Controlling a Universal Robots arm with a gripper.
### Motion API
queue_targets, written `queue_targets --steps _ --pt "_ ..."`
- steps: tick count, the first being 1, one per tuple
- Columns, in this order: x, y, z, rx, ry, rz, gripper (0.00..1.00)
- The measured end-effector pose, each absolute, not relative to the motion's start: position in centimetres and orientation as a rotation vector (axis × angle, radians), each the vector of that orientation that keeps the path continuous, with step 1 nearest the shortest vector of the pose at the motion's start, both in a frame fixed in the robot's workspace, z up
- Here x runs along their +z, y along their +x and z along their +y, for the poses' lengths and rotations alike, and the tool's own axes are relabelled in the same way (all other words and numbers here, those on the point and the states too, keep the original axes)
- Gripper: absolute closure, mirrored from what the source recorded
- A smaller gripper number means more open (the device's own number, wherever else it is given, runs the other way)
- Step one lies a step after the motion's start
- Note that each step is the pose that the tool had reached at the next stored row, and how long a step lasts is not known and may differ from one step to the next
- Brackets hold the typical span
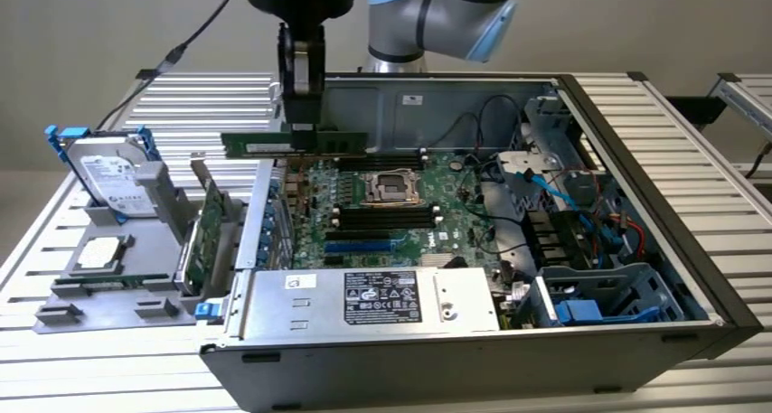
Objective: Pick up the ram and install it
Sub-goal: 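Pick up the ram and move it above insertion slot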
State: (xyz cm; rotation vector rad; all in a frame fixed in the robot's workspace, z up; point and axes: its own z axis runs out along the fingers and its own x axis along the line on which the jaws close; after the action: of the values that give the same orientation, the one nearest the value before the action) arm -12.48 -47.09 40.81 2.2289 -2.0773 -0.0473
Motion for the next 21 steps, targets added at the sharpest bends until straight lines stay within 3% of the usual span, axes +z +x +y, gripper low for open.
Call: queue_targets --steps 21 --pt "39.2 -5.2 -41.4 -0.045 2.228 -2.076 0.86"
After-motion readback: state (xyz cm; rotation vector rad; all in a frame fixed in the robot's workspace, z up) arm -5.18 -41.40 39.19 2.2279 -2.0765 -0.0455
